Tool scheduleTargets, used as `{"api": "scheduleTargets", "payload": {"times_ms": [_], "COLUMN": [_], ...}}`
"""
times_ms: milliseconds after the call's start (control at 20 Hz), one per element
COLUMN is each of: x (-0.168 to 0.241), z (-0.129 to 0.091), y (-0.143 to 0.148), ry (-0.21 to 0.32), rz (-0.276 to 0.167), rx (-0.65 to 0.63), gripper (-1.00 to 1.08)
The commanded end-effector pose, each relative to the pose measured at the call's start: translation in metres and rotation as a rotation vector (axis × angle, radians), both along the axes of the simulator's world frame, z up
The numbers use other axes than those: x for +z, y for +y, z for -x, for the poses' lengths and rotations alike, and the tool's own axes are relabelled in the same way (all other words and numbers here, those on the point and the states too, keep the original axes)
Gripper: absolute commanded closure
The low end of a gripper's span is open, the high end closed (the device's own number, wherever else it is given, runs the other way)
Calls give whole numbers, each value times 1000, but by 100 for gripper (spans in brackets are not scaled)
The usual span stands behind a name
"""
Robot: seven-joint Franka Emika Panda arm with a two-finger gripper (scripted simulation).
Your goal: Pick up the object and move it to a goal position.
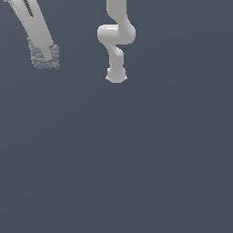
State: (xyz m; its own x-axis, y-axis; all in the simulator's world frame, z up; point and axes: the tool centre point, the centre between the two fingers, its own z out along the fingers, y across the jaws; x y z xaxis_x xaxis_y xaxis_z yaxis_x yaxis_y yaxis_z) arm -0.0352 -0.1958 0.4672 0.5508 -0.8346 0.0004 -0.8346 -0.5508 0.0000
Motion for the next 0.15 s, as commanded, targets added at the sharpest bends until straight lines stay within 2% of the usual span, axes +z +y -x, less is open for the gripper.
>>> {"api": "scheduleTargets", "payload": {"times_ms": [0, 100], "x": [2, 2], "z": [-1, -1], "y": [-1, -1], "ry": [0, 0], "rz": [0, 0], "rx": [0, 0], "gripper": [108, 108]}}
